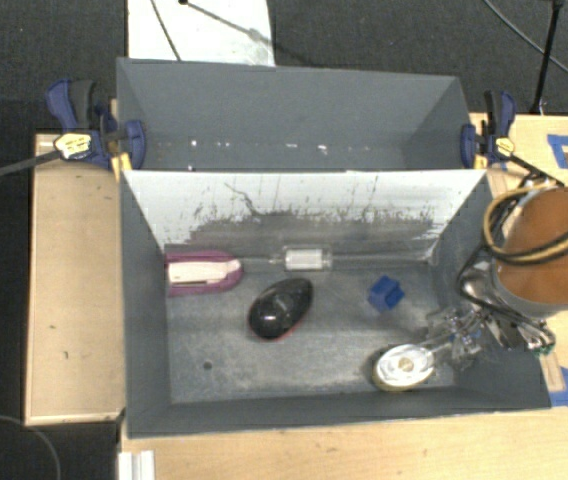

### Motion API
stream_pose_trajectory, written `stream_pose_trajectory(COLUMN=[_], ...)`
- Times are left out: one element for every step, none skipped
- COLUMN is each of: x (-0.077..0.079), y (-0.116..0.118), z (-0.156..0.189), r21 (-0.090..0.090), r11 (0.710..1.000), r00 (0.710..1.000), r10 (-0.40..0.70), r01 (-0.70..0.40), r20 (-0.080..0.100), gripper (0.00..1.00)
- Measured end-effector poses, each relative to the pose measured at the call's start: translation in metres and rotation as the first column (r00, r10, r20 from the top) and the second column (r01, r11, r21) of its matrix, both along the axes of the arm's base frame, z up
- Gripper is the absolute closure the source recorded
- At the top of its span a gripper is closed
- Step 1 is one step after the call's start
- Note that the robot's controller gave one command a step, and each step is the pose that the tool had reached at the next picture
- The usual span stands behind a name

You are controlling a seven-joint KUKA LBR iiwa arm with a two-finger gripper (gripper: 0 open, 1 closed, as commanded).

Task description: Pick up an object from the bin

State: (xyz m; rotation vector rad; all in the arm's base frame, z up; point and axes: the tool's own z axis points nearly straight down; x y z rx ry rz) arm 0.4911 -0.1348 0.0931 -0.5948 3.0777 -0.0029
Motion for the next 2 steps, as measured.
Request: stream_pose_trajectory(x=[0.001, 0.003], y=[0.000, 0.000], z=[0.039, 0.080], r21=[-0.001, -0.001], r11=[1.000, 1.000], r00=[1.000, 1.000], r10=[-0.004, -0.009], r01=[0.004, 0.009], r20=[0.000, 0.000], gripper=[1.00, 1.00])
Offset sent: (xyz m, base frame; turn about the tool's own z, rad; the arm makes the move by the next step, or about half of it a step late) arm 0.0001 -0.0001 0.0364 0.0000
